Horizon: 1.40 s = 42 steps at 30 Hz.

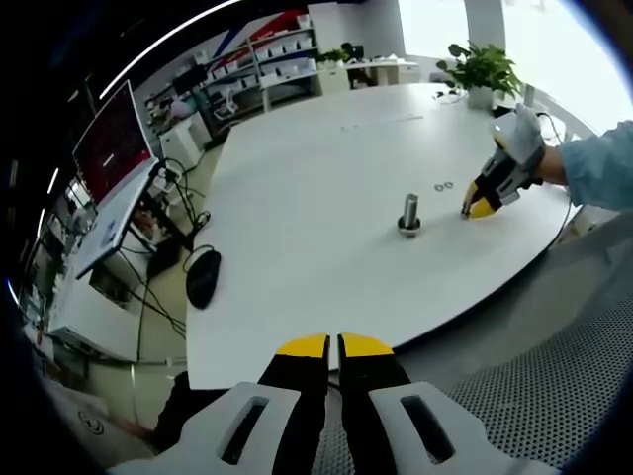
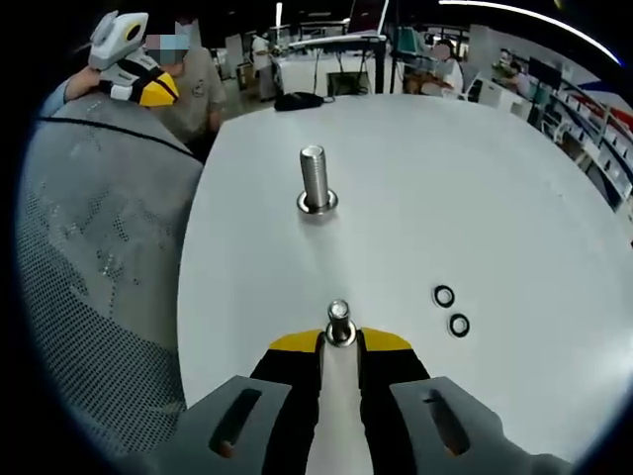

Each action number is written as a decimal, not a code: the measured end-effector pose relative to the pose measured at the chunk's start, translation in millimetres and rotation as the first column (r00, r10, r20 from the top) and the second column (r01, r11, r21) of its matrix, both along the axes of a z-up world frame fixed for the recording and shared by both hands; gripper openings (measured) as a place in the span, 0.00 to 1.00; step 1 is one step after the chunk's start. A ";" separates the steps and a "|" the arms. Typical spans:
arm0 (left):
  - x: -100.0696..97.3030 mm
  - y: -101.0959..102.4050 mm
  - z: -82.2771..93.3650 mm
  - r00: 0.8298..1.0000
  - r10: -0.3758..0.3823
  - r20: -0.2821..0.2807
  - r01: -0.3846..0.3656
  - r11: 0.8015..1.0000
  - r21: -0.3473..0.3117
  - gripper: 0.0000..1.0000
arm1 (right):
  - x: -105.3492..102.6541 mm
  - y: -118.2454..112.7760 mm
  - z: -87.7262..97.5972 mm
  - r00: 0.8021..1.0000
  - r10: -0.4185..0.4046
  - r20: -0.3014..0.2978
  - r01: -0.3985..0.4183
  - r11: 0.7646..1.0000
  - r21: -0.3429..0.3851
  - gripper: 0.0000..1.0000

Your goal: Place the washer onto the threaded stud by aligning its center hole with the stud, sliding it down to the base, and recovering from edge contact or off-axis alignment until the washer reaches the visible bottom stop.

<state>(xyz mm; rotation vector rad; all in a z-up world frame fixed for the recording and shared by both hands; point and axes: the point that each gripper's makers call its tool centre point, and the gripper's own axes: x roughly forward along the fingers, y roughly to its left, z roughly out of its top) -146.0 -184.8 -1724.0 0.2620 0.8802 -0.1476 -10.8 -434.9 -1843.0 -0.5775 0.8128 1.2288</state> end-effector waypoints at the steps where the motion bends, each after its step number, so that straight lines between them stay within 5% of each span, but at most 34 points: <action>1: -0.1 0.1 -0.2 1.000 -0.001 -0.001 0.001 1.000 0.001 0.01 | 2.1 0.1 0.7 1.000 0.003 0.017 -0.003 1.000 -0.003 0.17; 26: 0.1 0.8 0.2 1.000 -0.003 0.004 0.003 1.000 0.001 0.01 | 8.2 -31.2 15.3 0.992 -0.124 0.016 0.124 0.992 0.025 0.23; 42: -1.4 0.3 -1.3 1.000 -0.009 -0.008 0.009 1.000 0.013 0.01 | 23.9 -56.2 44.1 0.961 -0.278 -0.011 0.276 0.948 0.161 0.22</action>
